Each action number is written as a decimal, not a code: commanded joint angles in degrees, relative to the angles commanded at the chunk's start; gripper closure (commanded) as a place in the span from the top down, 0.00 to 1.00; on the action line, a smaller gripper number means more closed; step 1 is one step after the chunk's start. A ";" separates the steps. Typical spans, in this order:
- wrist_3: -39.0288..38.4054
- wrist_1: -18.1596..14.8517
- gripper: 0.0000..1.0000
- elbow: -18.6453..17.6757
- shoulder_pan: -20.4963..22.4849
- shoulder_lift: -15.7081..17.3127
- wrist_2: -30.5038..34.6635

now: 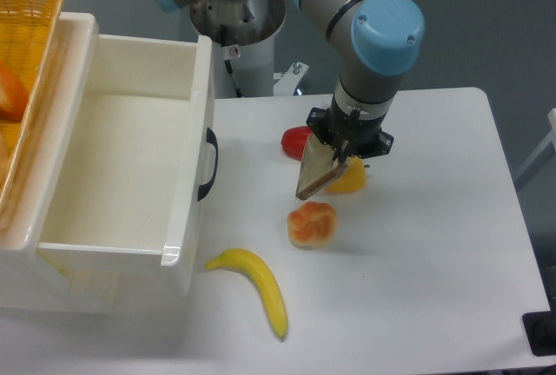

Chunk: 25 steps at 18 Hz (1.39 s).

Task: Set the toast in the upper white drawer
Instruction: 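Lift the gripped toast slice up off the table, then carry the toast slice over to the open white drawer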

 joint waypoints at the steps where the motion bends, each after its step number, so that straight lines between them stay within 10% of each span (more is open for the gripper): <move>1: 0.00 -1.23 0.07 0.17 0.61 0.26 0.00; 25: 0.44 -26.72 0.07 1.76 1.50 20.30 -12.91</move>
